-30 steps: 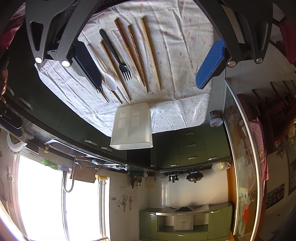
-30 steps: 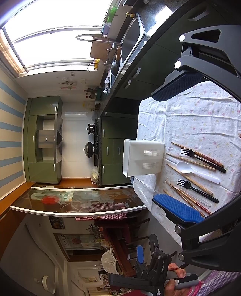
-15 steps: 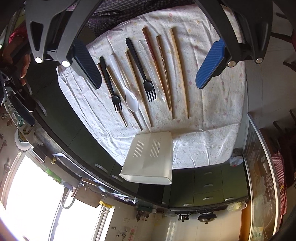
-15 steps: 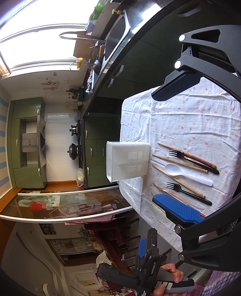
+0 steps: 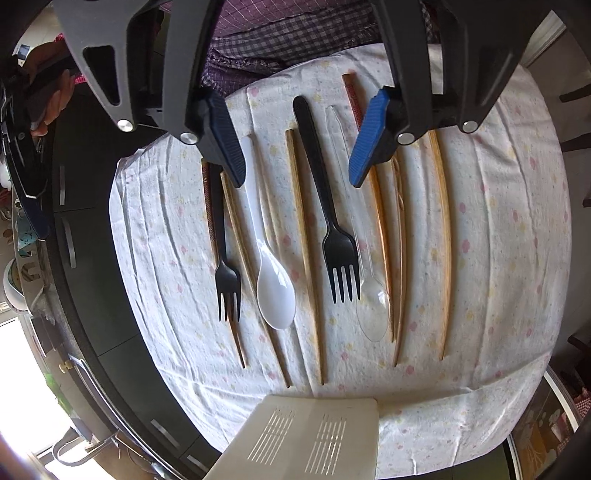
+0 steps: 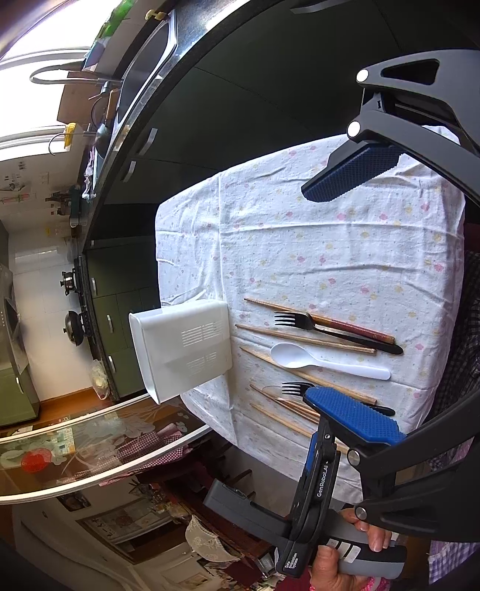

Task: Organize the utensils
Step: 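Lower the left tool and close on a black fork while the right tool grasps the other black fork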

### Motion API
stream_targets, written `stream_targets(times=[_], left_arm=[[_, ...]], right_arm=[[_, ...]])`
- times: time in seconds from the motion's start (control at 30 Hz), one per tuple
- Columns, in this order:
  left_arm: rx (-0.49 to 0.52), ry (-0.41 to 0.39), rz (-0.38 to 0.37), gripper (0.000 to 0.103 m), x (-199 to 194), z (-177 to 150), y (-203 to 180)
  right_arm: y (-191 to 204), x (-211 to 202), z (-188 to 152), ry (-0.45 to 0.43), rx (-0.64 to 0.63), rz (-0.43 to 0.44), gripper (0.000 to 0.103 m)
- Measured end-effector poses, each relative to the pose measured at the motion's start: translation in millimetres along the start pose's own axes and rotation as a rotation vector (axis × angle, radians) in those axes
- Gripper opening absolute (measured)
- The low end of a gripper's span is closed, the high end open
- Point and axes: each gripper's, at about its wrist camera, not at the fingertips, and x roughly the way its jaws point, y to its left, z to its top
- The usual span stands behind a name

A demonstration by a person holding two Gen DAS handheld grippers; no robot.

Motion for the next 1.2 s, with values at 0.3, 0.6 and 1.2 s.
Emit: stream_targets(times=[0.3,0.6,1.2], left_arm=[[-0.06,0.031,0.06,0.029,27.5,15.2,3.7],[-0.04,0.034,0.129,0.027,42.2,20.1,0.2],[-0.016,0.028,0.154,0.018,33.0,30.5,14.8]], right_arm=[[2.9,4.2,-1.2,0.037,-0.022,-0.011,0.09],[13.6,21.4,3.9,0.096,-0.083,-0.054,0.078],[37.4,154.0,13.7,0.612,-0.041,0.018,0.031]])
